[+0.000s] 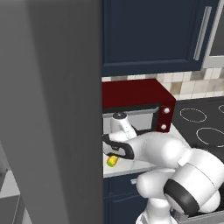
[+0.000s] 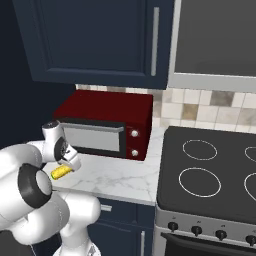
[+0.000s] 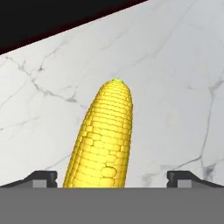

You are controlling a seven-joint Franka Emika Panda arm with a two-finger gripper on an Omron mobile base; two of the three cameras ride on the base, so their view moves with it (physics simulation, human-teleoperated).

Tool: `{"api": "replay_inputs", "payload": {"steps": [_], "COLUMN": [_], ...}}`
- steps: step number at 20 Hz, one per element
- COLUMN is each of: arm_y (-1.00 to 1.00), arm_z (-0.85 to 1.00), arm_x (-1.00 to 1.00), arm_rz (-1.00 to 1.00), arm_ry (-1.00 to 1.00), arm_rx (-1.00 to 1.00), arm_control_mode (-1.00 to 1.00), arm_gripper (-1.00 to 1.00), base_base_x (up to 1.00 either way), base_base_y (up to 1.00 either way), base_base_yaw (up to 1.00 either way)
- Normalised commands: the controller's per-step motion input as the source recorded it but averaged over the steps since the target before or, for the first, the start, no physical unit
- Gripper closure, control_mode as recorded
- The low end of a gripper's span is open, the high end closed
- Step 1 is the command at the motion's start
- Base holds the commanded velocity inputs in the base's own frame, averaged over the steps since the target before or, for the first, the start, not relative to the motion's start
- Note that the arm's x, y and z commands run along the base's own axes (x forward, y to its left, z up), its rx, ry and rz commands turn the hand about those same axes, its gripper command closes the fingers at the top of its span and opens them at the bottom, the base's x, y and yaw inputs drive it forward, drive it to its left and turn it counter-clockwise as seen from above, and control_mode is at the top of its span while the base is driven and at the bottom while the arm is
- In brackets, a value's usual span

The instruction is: Place the corn in the correct fridge rack based on whether it is a fruit or vegetable. Finally, close the fridge door.

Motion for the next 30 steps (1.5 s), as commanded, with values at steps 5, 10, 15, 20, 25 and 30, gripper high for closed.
{"api": "replay_inputs", "payload": {"steps": [5,10,15,20,25,30], "arm_y": [0.06,0.01,-0.08,-0.84,-1.00,-1.00], "arm_z": [-0.27,-0.47,-0.32,0.22,0.89,1.00], "arm_x": [0.12,0.04,-0.15,-0.77,-0.77,-0.60], "arm_rz": [-0.05,0.00,0.00,-0.01,-0.04,-0.03], "arm_ry": [0.06,0.13,0.01,-0.22,-0.05,-0.04], "arm_rx": [0.00,0.00,0.00,0.01,0.01,0.00], "arm_control_mode": [-1.00,-1.00,-1.00,-1.00,-1.00,-1.00], "arm_gripper": [-1.00,1.00,1.00,1.00,1.00,1.00], "base_base_x": [0.00,0.00,0.00,0.00,0.00,0.00], "base_base_y": [0.00,0.00,0.00,0.00,0.00,0.00], "base_base_yaw": [0.00,0.00,0.00,0.00,0.00,0.00]}}
